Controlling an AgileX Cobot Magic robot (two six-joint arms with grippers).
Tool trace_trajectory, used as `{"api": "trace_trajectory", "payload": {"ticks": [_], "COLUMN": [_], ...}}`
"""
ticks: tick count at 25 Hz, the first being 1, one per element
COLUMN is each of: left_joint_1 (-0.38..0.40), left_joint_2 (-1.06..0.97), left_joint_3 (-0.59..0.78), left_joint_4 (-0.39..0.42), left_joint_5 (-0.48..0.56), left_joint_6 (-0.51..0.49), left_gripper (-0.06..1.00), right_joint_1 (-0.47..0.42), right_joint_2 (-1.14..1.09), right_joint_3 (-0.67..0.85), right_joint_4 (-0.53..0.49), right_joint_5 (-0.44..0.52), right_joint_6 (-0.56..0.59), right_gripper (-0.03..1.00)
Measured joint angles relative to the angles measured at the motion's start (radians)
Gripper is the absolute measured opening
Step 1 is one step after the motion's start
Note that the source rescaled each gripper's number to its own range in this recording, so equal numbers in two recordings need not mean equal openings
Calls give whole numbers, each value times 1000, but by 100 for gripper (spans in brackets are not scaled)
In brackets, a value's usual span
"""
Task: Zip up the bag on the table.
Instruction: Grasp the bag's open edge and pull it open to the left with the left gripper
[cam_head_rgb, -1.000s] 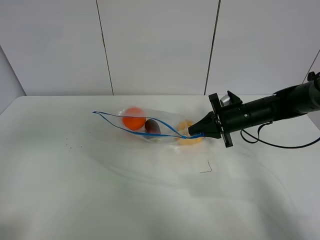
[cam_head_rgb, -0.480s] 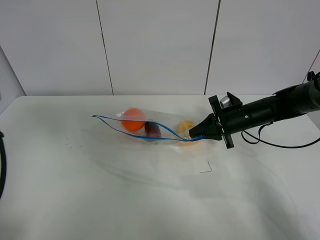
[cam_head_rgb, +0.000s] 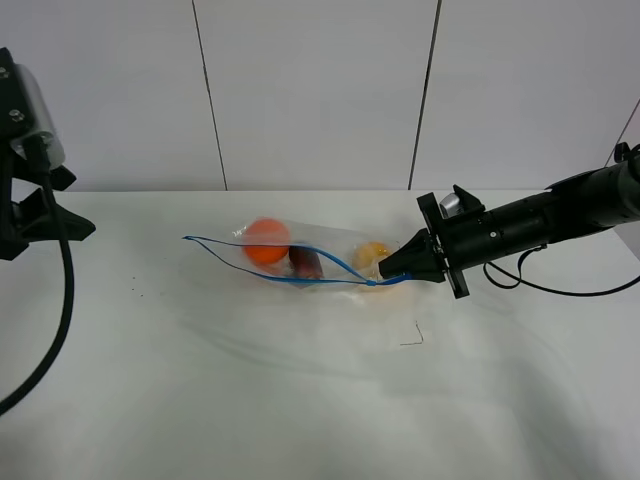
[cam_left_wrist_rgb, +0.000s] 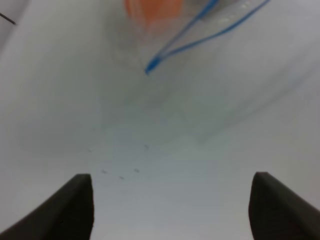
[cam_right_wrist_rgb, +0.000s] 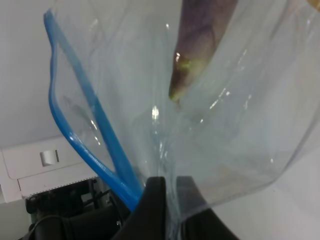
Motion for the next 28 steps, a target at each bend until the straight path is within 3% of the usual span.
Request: {"api": "trace_trajectory", "payload": {"ticks": [3,9,15,23,28], "left_joint_1": [-64,-231,-459,-724,-823], "left_joint_2": [0,0,18,243,391], "left_joint_3": [0,21,128,144,126], "left_joint_4": [42,51,51,50,50], "left_joint_5": [-83,-235,-467,-763,-894], "left_joint_6": [27,28,-27,-82,-107], "left_gripper": [95,95,93,86,86], "right_joint_1": [0,0,0,0,0], "right_joint_2": [0,0,0,0,0], "right_joint_3": [0,0,0,0,0], "right_joint_4": [2,3,7,25,34], "right_joint_5": [0,0,0,0,1], "right_joint_6": [0,0,1,1,1], "right_gripper": [0,0,0,0,0]}}
